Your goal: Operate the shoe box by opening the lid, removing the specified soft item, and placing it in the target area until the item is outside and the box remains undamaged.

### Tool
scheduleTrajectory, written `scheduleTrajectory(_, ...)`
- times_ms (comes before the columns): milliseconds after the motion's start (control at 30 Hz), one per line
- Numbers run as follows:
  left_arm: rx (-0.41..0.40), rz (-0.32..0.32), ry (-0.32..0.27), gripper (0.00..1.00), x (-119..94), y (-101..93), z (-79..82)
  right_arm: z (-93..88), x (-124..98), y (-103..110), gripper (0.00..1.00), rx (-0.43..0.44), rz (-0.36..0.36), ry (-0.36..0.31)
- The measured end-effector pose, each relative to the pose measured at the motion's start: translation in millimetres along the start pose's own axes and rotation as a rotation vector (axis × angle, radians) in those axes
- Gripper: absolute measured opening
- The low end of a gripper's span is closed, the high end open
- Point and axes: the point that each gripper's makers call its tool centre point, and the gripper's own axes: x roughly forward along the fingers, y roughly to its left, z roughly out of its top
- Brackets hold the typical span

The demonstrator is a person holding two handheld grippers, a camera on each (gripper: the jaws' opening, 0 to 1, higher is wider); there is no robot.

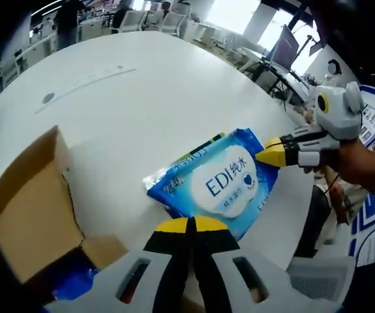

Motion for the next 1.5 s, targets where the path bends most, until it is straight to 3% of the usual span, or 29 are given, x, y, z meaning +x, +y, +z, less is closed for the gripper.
scheduleTrajectory(367,0.003,0.009,-0.006,0.0,2,0.8,1.9,-0.5,3,-2,0.0,0.001,0.005,0.0)
scheduleTrajectory(700,0.018,0.01,-0.008,0.1,-3,-0.5,1.7,5.0,-1,-3,0.14,0.003,-0.004,-0.029)
scheduleTrajectory(1100,0.019,0.016,-0.066,0.23,-35,-3.2,4.6,19.6,-31,-6,0.21,-0.002,-0.054,-0.098)
scheduleTrajectory(1500,-0.001,0.029,-0.127,0.25,-75,2.5,-5.4,29.2,-57,20,0.22,-0.011,-0.072,-0.145)
